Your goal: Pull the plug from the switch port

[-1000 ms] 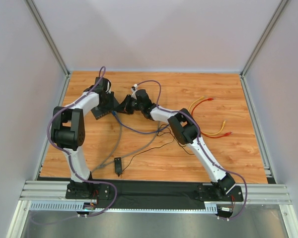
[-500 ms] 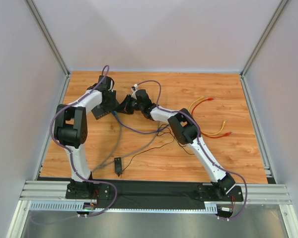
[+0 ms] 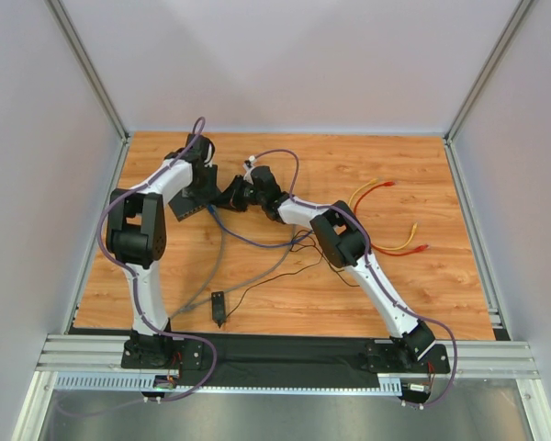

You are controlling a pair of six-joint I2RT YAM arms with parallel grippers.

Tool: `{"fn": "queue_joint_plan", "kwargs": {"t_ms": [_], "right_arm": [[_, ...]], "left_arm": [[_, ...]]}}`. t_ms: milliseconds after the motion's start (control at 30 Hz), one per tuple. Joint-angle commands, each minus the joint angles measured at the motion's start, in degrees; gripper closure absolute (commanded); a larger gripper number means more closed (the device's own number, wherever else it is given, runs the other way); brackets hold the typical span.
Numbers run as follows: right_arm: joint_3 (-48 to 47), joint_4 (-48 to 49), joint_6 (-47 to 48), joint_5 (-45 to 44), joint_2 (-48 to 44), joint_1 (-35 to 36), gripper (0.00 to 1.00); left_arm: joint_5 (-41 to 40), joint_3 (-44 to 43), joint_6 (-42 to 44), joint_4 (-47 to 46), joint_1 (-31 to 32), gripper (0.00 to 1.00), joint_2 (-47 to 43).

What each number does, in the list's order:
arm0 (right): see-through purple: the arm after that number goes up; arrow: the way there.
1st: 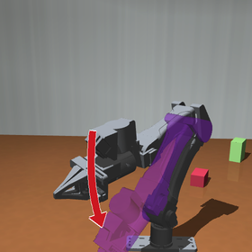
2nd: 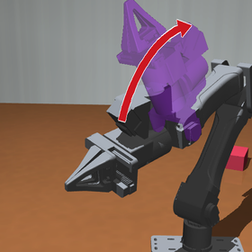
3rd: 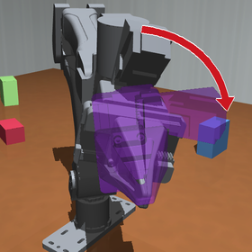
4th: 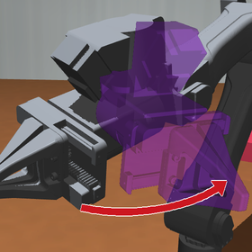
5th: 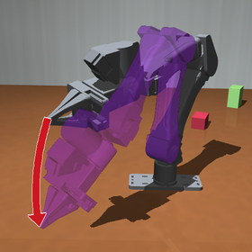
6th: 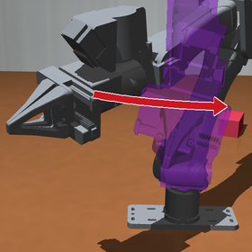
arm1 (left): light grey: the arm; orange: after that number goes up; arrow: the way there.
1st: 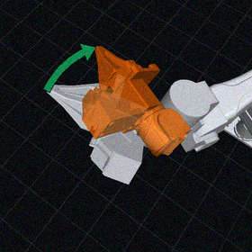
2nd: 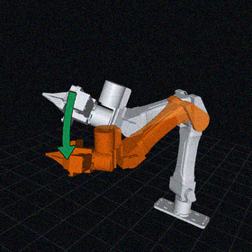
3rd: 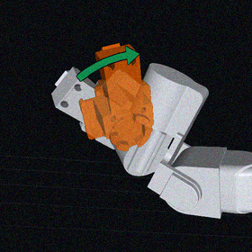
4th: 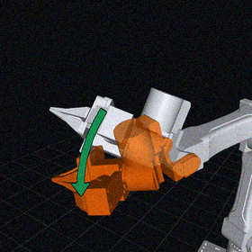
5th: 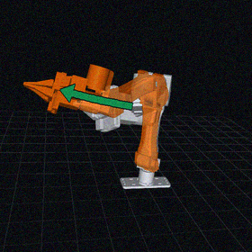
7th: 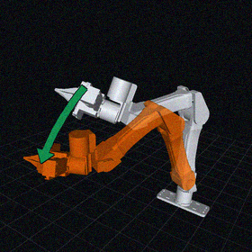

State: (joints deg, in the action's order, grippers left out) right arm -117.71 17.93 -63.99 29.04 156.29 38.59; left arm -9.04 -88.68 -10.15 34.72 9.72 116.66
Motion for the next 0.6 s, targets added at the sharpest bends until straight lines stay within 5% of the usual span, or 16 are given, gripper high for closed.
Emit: {"fn": "queue_joint_plan", "kwargs": {"t_ms": [0,567], "right_arm": [[3.2,-0.7,-0.4,0.8,-0.6,-0.4,1.0],[12.8,3.3,-0.1,-1.3,-6.6,-0.5,1.0]], "left_arm": [[-2.9,-2.8,-0.3,1.1,-0.4,0.4,3.0],[-5.5,-5.9,0.3,4.1,-0.1,0.4,5.6]]}}
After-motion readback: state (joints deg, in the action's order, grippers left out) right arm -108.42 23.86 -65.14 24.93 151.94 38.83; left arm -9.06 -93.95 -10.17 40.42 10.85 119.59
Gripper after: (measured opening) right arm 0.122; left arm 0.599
